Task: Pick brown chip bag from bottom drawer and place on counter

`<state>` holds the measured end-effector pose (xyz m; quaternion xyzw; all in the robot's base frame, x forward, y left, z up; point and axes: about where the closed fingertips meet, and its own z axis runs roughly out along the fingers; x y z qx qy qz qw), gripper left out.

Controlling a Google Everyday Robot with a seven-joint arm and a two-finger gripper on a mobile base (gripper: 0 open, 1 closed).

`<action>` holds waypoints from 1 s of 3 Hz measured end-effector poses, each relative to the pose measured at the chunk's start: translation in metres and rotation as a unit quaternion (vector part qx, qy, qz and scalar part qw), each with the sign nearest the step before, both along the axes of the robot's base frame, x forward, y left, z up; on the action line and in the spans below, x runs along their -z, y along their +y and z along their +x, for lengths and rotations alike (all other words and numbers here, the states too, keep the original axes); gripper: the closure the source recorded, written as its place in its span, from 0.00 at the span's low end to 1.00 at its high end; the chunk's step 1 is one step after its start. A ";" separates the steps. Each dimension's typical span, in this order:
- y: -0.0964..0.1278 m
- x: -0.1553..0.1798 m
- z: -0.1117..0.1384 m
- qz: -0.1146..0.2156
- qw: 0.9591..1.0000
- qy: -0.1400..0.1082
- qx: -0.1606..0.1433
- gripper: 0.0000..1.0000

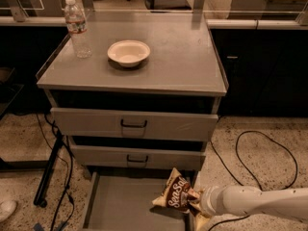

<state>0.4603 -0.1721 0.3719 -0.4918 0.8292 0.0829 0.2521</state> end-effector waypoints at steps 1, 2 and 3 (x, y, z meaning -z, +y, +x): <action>-0.002 -0.001 -0.001 0.000 1.000 0.000 0.003 1.00; -0.002 -0.020 -0.009 0.000 1.000 -0.012 0.004 1.00; -0.002 -0.053 -0.033 -0.002 1.000 -0.022 0.003 1.00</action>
Offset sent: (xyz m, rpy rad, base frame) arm -0.0223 -0.0033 0.0533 -0.0025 -0.0618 -0.0172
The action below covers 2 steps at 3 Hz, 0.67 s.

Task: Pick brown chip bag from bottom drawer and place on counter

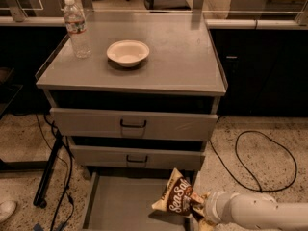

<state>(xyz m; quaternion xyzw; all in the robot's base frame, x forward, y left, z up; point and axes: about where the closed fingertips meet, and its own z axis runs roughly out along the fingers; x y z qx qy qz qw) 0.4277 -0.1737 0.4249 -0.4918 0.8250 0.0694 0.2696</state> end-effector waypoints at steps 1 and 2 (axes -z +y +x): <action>0.022 -0.042 -0.024 0.007 0.999 -0.021 -0.026 1.00; 0.024 -0.047 -0.021 0.003 0.999 -0.022 -0.028 1.00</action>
Offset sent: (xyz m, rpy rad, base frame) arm -0.0231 0.0128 0.0339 0.0026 -0.0294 0.0389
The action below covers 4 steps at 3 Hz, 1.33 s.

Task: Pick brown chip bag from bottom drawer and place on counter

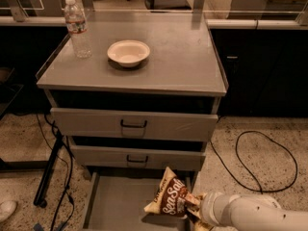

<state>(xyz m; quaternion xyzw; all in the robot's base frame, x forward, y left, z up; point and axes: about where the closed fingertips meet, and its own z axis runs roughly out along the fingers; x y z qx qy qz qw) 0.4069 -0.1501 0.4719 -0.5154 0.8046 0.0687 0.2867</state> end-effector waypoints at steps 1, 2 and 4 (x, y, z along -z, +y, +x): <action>0.007 -0.022 0.007 0.000 1.000 -0.007 -0.004 1.00; 0.017 -0.053 0.011 0.001 1.000 -0.020 -0.013 1.00; 0.019 -0.089 0.011 0.006 0.999 -0.047 -0.016 1.00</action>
Offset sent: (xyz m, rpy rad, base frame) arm 0.0129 0.0215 0.1036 0.0059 -0.0760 0.0526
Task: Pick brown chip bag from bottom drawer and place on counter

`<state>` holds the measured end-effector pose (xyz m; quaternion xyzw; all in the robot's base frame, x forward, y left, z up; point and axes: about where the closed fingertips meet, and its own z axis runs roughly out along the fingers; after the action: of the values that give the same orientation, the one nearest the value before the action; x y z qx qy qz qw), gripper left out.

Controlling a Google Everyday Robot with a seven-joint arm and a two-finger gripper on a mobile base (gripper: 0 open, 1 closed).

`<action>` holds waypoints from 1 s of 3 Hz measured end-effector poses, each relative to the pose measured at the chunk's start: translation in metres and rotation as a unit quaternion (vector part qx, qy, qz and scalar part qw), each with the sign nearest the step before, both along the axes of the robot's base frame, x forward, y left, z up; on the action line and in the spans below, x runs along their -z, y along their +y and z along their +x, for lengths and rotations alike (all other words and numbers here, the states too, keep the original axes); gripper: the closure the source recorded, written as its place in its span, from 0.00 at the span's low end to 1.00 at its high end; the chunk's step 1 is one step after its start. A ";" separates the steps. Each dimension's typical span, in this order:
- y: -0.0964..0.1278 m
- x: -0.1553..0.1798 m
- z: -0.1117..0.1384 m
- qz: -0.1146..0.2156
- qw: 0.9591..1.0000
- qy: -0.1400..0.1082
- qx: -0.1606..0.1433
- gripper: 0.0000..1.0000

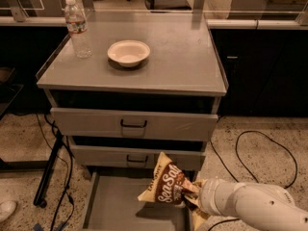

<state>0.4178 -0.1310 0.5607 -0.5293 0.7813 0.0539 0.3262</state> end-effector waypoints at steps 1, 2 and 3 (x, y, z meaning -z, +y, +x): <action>0.000 0.000 0.000 0.000 1.000 0.000 0.000 1.00; 0.006 -0.035 0.005 0.003 0.999 -0.035 0.000 1.00; 0.015 -0.088 0.011 0.007 0.996 -0.086 -0.008 1.00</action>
Offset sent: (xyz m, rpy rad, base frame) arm 0.0078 0.0085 0.1238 0.0222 -0.2275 -0.0037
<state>0.4285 -0.1157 0.6490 -0.5362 0.7456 0.0162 0.3954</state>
